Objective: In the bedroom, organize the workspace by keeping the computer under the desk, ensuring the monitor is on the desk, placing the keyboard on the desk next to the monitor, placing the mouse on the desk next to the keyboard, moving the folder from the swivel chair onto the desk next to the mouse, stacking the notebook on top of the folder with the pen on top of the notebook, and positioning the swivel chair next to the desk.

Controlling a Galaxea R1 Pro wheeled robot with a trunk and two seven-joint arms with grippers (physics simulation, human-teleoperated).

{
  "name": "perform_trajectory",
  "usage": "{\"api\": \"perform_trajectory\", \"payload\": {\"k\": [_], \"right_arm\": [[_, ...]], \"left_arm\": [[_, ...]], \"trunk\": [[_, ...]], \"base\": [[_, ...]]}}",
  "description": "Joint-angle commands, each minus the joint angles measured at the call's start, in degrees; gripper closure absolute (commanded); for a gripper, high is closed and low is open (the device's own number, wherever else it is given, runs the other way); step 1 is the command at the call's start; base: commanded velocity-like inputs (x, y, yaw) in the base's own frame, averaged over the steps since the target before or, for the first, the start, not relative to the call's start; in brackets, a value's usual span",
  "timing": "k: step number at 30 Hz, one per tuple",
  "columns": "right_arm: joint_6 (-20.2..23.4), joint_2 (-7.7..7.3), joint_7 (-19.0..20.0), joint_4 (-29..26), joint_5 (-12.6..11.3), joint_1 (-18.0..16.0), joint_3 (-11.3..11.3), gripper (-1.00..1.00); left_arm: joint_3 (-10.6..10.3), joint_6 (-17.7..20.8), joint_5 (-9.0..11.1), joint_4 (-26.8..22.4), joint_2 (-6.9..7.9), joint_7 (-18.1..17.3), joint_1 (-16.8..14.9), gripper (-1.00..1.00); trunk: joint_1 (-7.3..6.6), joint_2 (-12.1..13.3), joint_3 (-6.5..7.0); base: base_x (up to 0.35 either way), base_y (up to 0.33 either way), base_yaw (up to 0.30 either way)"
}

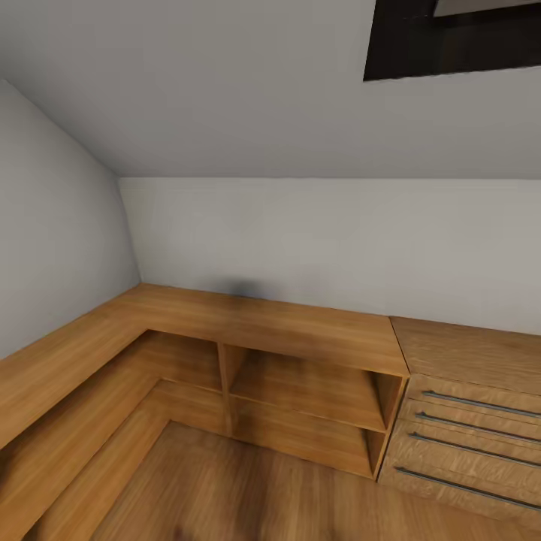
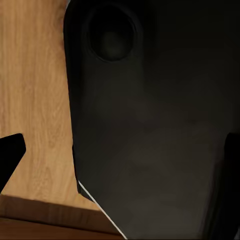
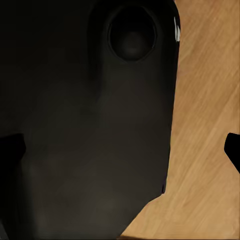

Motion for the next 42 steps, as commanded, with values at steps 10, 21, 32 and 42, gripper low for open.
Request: {"api": "perform_trajectory", "payload": {"k": [10, 21, 32, 42], "right_arm": [[-0.2, 1.08, 0.4, -0.3, 0.0, -0.3, 0.0, -1.00], [-3.4, 0.79, 0.2, -0.5, -0.1, -0.3, 0.1, -1.00], [-11.0, 0.80, 0.2, -5.3, -0.2, -0.3, 0.0, -1.00], [-12.8, 0.75, 0.1, -13.2, 0.0, -0.3, -0.1, -1.00]], "left_arm": [[0.0, -0.2, -0.5, -1.6, -1.85, -0.2, -0.6, -1.00], [0.0, -0.2, -0.5, -2.5, -0.92, -0.2, -0.4, -1.00], [0.0, -0.3, -0.5, -18.1, 3.09, -0.3, -0.4, -1.00], [0.0, -0.3, -0.3, -20.3, 2.32, -0.3, -0.4, -1.00]], "trunk": [[-1.09, 2.0, 0.87], [-3.51, 6.4, 2.85], [-5.93, 10.8, 4.82], [-8.12, 14.8, 6.62]], "base": [[0.000, 0.000, 0.000], [0.000, 0.000, 0.000], [0.000, 0.000, 0.000], [0.000, 0.000, 0.000]]}}
